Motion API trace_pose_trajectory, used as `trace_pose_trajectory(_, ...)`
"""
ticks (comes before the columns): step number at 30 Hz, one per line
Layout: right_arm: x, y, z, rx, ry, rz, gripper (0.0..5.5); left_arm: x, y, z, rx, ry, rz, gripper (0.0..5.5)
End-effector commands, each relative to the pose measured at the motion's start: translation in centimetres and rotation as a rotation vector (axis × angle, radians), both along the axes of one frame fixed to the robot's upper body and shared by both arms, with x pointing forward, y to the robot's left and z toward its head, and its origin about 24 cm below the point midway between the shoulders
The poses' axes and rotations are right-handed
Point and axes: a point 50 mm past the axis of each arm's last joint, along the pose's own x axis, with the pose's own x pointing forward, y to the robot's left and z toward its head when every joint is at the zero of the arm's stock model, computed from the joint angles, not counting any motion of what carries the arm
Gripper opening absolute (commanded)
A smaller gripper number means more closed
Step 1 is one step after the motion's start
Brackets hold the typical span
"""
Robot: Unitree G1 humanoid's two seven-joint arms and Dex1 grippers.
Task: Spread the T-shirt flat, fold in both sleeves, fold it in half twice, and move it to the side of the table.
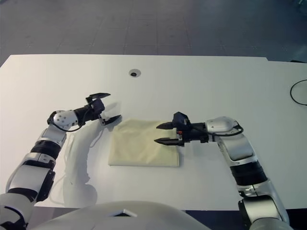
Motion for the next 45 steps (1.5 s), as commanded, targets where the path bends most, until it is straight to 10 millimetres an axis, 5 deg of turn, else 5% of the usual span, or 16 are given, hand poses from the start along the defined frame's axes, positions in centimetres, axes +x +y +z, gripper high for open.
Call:
trace_pose_trajectory(1,0.2,1.7,0.8,0.077,-0.011,0.065,2.74,1.0,2.4,3.0,-0.051,-0.145,0.124,5.4)
trace_pose_trajectory(6,0.3,3.8,0.4,0.127,0.04,0.138,1.91,-0.1,3.7,7.1,-0.244,-0.331,0.174,5.4)
trace_pose_trajectory(12,1.1,4.8,-1.2,0.171,0.208,0.148,0.99,-4.2,3.5,9.1,-0.288,-0.4,0.163,5.4)
trace_pose_trajectory(20,3.7,5.3,-6.0,-0.029,0.363,-0.051,0.04,-6.9,2.8,11.4,-0.332,-0.476,0.212,5.4)
trace_pose_trajectory(25,4.1,2.8,-7.8,-0.175,0.411,-0.254,0.73,-6.8,2.8,11.8,-0.338,-0.496,0.248,5.4)
trace_pose_trajectory(35,5.4,-6.1,-9.0,-0.367,0.437,-0.828,1.64,-6.6,2.4,11.5,-0.343,-0.503,0.264,5.4)
trace_pose_trajectory(40,5.5,-10.4,-9.3,-0.364,0.476,-1.223,2.25,-6.6,2.2,11.2,-0.346,-0.496,0.274,5.4)
trace_pose_trajectory(45,5.2,-12.6,-8.5,-0.217,0.546,-1.527,2.96,-7.7,1.6,10.2,-0.355,-0.464,0.302,5.4)
